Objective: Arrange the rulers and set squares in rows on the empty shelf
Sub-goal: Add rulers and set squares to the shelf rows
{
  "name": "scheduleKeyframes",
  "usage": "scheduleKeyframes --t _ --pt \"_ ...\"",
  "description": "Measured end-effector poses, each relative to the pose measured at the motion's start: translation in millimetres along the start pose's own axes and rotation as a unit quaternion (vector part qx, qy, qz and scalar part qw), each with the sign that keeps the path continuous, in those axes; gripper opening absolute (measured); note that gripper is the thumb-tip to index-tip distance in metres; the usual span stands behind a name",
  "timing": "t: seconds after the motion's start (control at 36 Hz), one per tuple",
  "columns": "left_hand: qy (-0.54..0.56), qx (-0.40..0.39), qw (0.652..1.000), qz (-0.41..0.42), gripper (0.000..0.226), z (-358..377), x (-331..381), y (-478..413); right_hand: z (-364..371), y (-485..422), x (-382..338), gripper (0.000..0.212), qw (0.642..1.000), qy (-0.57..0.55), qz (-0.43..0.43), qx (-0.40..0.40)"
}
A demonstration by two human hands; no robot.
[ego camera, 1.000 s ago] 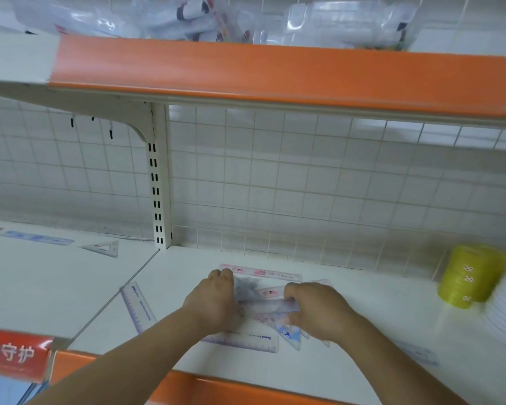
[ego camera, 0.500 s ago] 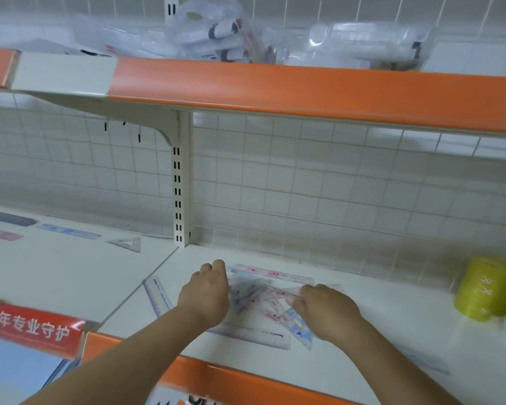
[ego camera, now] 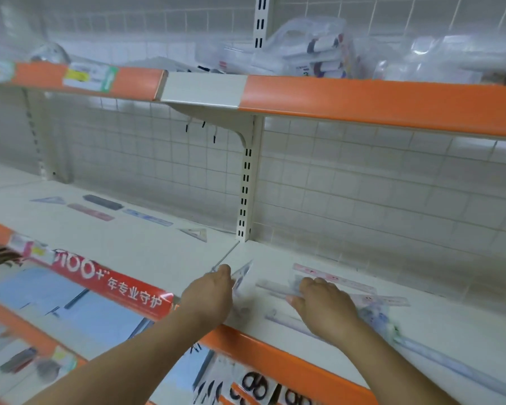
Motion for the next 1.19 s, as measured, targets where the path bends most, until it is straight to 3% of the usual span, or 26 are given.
scheduleKeyframes --t 0.11,0.25,0.36,0.47,0.5,0.58,0.64,0.78,1.19 --pt "-0.037 0.007 0.999 -0.008 0.022 -14.2 -31.2 12.4 -3.7 -2.9 -38.0 0.044 1.0 0.016 -0.01 0.004" --pt "-0.036 0.0 0.999 -0.031 0.012 -33.4 -81.8 32.3 -5.1 -3.8 -96.3 0.042 0.999 0.029 -0.025 0.011" --pt "-0.05 -0.011 0.997 -0.064 0.026 -45.3 -125.4 52.2 -4.1 -2.5 -147.4 0.043 0.999 0.012 -0.043 0.023" --pt "-0.058 -0.009 0.996 -0.065 0.021 -57.0 -165.3 72.1 -1.0 -1.5 -195.3 0.042 0.998 0.011 -0.061 0.025" --pt "-0.046 -0.006 0.997 -0.06 0.025 -60.4 -175.0 77.6 0.4 -1.5 -207.2 0.041 0.997 0.011 -0.066 0.025" --pt "-0.007 -0.027 0.997 -0.077 0.071 -60.0 -212.8 90.7 4.3 -1.6 -242.9 0.037 0.996 0.008 -0.081 0.024" --pt "0.006 -0.037 0.996 -0.085 0.081 -57.9 -239.3 98.8 7.1 -2.0 -267.4 0.034 0.996 0.009 -0.09 0.023" --pt "0.032 -0.028 0.995 -0.085 0.061 -60.1 -295.5 120.8 14.8 0.0 -328.9 0.034 0.992 0.007 -0.125 0.013" --pt "0.089 0.02 0.989 -0.115 0.052 -77.9 -400.5 131.7 20.2 -26.2 -436.2 0.037 0.981 -0.005 -0.191 0.022"
Point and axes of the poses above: each hand's wrist, its own y-axis away from the middle knuckle, its own z-axis out of the palm, x = y × z, the point moved 8 cm from there along -y, towards the middle knuckle, and after that the axes turned 15 degrees about -x, right-handed, at the moved point
